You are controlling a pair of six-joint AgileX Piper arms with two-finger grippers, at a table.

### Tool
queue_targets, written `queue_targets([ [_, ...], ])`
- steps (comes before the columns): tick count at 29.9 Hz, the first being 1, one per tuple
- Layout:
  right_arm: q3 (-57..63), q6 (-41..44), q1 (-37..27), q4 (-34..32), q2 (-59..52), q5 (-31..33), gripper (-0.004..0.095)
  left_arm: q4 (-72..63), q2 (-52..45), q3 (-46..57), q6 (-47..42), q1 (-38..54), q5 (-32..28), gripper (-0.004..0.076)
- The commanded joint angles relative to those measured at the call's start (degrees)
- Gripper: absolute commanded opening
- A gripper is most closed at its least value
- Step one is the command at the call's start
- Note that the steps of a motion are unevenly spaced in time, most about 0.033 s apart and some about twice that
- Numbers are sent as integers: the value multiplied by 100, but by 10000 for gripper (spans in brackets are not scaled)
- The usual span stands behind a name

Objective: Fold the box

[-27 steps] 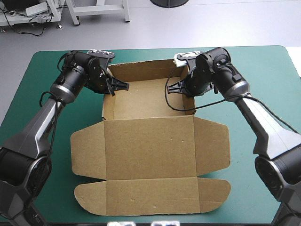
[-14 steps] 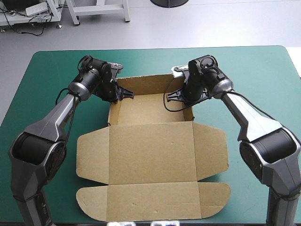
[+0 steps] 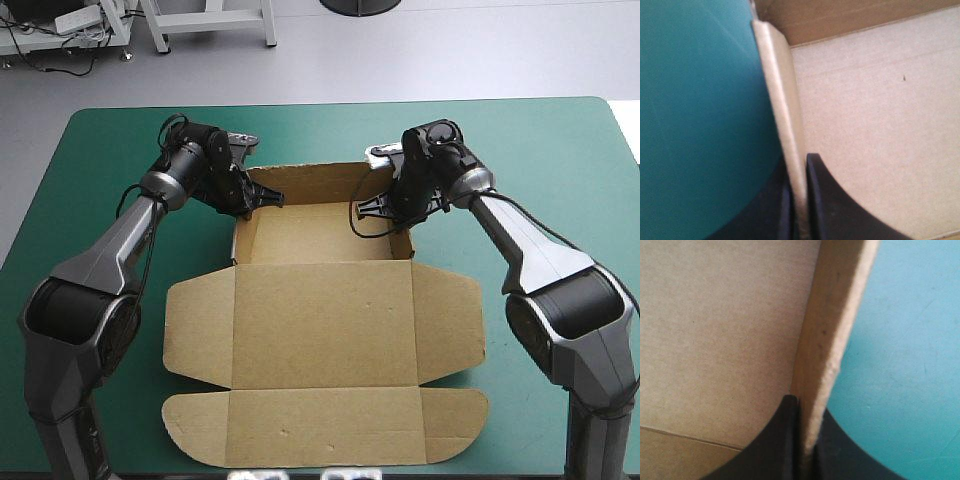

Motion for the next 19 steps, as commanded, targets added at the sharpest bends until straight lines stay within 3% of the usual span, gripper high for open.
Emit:
queue_targets([
  [1, -156, -229, -9, 143, -241, 32, -4, -369, -123, -74, 160, -55, -49, -1],
  [5, -191, -229, -9, 143, -241, 32, 124, -463, -123, -74, 321, -55, 50, 97],
  [13, -191, -229, -9, 143, -264, 32, 554, -576, -142, -83, 441, -55, 224, 516],
  [16, -191, -263, 1, 143, -298, 32, 617, -576, -181, -83, 441, -55, 221, 559],
  [19, -191, -282, 1, 50, -360, 32, 617, -550, -255, -83, 441, -55, 171, 559],
])
